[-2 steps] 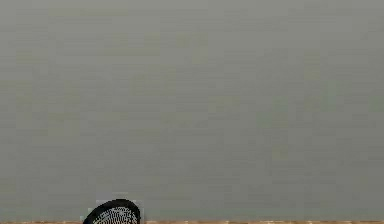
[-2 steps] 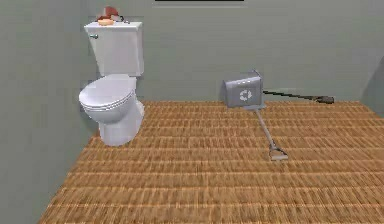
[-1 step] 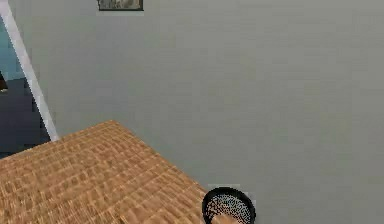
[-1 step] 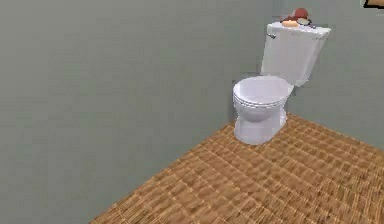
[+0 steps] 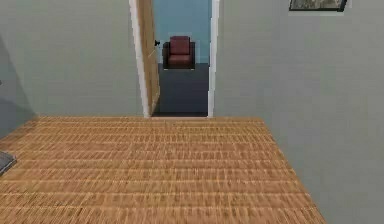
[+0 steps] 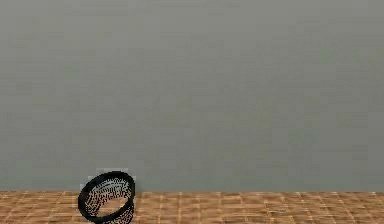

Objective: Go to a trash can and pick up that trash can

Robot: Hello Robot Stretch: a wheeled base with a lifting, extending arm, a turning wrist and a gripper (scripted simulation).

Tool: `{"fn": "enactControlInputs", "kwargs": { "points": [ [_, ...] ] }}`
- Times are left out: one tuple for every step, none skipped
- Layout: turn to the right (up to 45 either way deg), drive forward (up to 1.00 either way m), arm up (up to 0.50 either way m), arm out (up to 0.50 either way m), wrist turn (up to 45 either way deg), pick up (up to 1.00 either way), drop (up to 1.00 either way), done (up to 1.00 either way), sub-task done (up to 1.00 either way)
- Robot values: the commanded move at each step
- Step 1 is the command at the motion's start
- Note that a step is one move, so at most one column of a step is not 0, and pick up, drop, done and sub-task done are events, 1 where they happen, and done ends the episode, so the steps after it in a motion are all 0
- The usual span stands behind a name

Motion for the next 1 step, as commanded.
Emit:
{"fn": "enactControlInputs", "kwargs": {
  "points": [
    [-27.0, 0.0, 0.0, 0.0, 0.0, 0.0, 0.0, 0.0, 0.0]
  ]
}}
